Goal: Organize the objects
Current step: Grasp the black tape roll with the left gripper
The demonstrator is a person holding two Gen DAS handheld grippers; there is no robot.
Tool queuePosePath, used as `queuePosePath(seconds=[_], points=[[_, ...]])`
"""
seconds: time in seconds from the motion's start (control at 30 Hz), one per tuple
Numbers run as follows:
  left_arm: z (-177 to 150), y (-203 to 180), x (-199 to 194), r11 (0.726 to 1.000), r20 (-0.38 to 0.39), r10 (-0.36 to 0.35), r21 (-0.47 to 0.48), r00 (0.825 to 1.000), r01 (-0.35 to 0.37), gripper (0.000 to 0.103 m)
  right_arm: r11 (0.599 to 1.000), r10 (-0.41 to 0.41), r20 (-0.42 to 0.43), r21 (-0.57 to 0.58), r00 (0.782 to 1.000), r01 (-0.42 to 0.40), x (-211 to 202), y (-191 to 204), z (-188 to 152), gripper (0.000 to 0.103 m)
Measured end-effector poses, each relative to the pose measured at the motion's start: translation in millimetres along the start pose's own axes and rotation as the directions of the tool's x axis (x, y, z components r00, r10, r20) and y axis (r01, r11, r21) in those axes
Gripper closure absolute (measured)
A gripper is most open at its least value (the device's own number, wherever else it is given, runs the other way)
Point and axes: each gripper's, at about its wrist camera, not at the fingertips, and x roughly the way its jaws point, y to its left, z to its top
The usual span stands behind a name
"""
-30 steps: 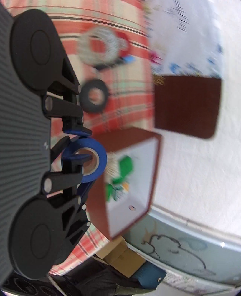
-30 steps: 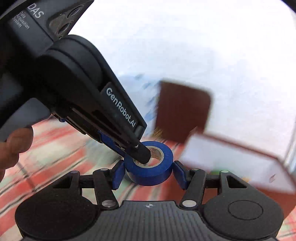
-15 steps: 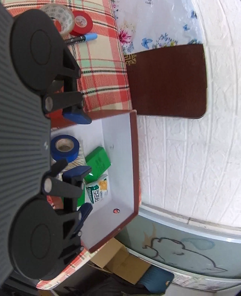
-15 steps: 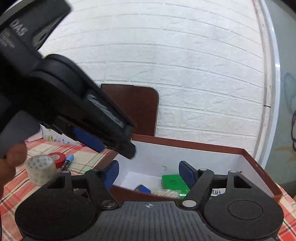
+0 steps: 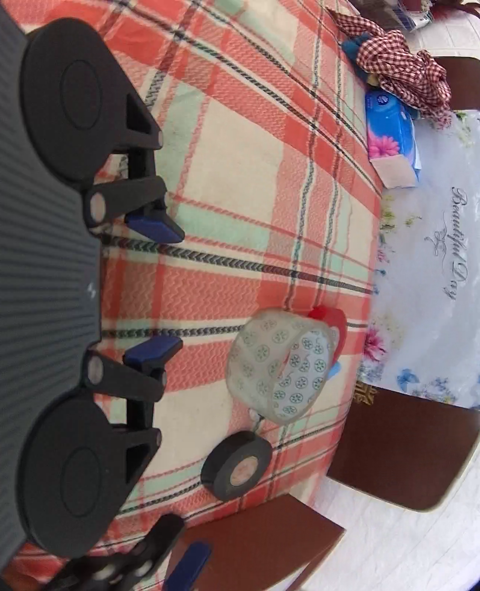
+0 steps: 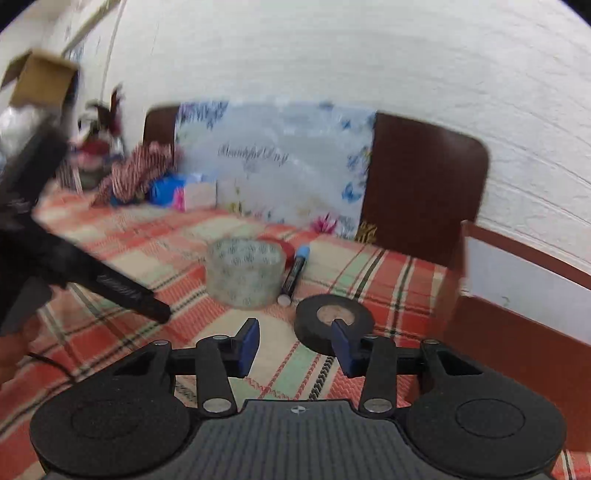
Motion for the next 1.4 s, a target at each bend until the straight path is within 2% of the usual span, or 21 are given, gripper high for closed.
queuePosePath(seconds=[0.13,0.2,0.23,0.33,0.4,0.5,0.57,0.6,0.7,0.77,0.87,0.93,0.97,1.0,1.03,1.1,1.17,1.2,1.27,1.33,1.4], points=[[-21,-13,-2,0.989,0.085,0.028,0.14,0.996,-0.039,0.035,0.984,-0.056,-0.075,-0.175,0.996,0.042,46,11,7,0.062],[-21,-15,0,0.99,0.087,0.026,0.139,0.996,-0.038,0.031,0.968,-0.071,-0.138,-0.248,0.988,0.035,69,11,8,0.063],[-20,-11,-1,0.991,0.088,0.016,0.128,0.996,-0.027,0.031,0.961,-0.068,-0.173,-0.275,0.983,0.018,78,8,6,0.071],[-20,-1,-5,0.996,0.093,-0.018,0.091,0.996,0.01,0.031,0.964,-0.034,-0.215,-0.263,0.976,-0.024,79,4,13,0.075],[-19,3,-5,0.997,0.088,-0.029,0.07,0.996,0.023,0.031,0.97,0.014,-0.241,-0.234,0.97,-0.072,62,4,12,0.075],[-18,5,-11,0.997,0.056,-0.05,0.058,0.997,0.047,0.033,0.966,0.085,-0.259,-0.215,0.962,-0.143,12,15,-7,0.075],[-15,5,-17,0.993,0.018,-0.115,0.03,0.993,0.114,0.033,0.964,0.139,-0.265,-0.185,0.954,-0.192,-26,19,-24,0.075],[-13,3,-21,0.986,0.0,-0.169,0.009,0.986,0.169,0.034,0.965,0.157,-0.253,-0.165,0.955,-0.203,-44,19,-30,0.075],[-5,-18,-32,0.953,-0.033,-0.302,0.009,0.953,0.303,0.034,0.983,0.136,-0.139,-0.102,0.981,-0.151,-89,11,-45,0.033],[-3,-40,-35,0.935,-0.071,-0.348,0.045,0.935,0.351,0.034,0.993,0.101,-0.103,-0.056,0.99,-0.107,-103,5,-54,0.031],[-3,-69,-29,0.905,-0.167,-0.405,0.067,0.899,0.42,0.034,0.996,0.081,-0.161,-0.028,0.984,-0.087,-93,-3,-65,0.031],[-5,-86,-21,0.915,-0.221,-0.366,0.093,0.904,0.393,0.037,0.995,0.093,-0.167,-0.025,0.982,-0.098,-84,-6,-67,0.031],[-7,-93,-16,0.916,-0.24,-0.356,0.103,0.903,0.389,0.049,0.995,0.097,-0.168,-0.013,0.981,-0.101,-80,-7,-66,0.03],[-11,-99,-11,0.913,-0.271,-0.354,0.104,0.895,0.393,0.063,0.995,0.099,-0.169,0.002,0.981,-0.1,-74,-8,-63,0.029],[-16,-102,-5,0.918,-0.307,-0.338,0.098,0.889,0.383,0.065,0.995,0.101,-0.178,0.019,0.979,-0.1,-67,-9,-61,0.028],[-22,-109,-8,0.926,-0.281,-0.305,0.137,0.91,0.352,0.067,0.99,0.134,-0.21,0.063,0.969,-0.123,-52,-12,-60,0.031],[-19,-112,-13,0.934,-0.279,-0.273,0.153,0.921,0.323,0.068,0.984,0.161,-0.193,0.108,0.968,-0.142,-51,-16,-57,0.031],[-13,-113,-16,0.939,-0.285,-0.264,0.143,0.921,0.313,0.071,0.984,0.16,-0.175,0.109,0.972,-0.142,-56,-16,-56,0.031],[9,-120,-32,0.93,-0.258,-0.292,0.148,0.921,0.336,0.073,0.99,0.118,-0.098,0.093,0.988,-0.108,-73,-19,-50,0.031],[34,-142,-51,0.907,-0.206,-0.334,0.197,0.92,0.373,0.073,0.997,0.04,0.009,0.066,0.999,-0.041,-93,-29,-39,0.031],[57,-178,-66,0.879,-0.145,-0.365,0.271,0.92,0.392,0.073,0.996,-0.04,0.092,0.079,0.995,0.032,-107,-52,-25,0.031]])
